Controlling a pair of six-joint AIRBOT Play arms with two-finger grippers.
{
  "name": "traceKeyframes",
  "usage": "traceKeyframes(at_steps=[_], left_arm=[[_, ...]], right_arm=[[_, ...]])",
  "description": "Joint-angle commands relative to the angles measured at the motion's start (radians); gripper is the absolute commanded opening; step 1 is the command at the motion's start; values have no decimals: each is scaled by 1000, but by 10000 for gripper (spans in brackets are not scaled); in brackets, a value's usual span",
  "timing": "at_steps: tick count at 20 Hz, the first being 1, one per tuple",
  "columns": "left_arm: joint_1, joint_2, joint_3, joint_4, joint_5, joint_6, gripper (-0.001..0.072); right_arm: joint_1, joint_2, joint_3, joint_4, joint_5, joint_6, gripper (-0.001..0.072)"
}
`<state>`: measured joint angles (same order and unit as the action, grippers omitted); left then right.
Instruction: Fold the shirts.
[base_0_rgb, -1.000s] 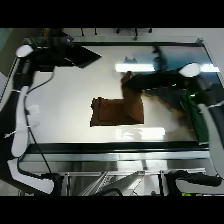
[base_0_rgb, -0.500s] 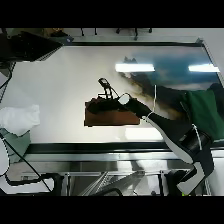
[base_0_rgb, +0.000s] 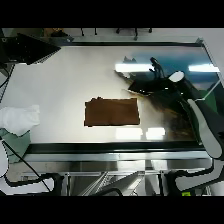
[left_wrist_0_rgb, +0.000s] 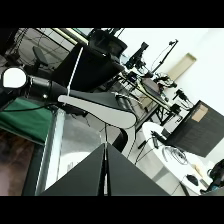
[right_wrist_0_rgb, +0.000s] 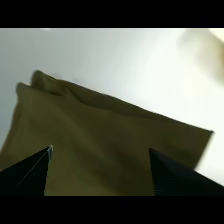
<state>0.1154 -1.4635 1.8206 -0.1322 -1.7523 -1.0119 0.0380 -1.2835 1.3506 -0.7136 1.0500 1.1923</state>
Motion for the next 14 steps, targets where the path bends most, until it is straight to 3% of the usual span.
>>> traceKeyframes(at_steps=[1,11,12,13,14], left_arm=[[0,1,0,0,-7,-3,15],[-3,0,0,1,-6,-11,15],[-3,0,0,0,-7,-11,15],[-3,0,0,0,-7,-11,15],[-3,1,0,0,-10,-11,15]], right_arm=[[-100,-28,-76,-79,128,61,694],[71,-180,-93,26,103,-20,678],[77,-179,-92,78,105,-62,418],[77,-175,-91,143,113,-111,93],[75,-166,-88,212,115,-149,27]])
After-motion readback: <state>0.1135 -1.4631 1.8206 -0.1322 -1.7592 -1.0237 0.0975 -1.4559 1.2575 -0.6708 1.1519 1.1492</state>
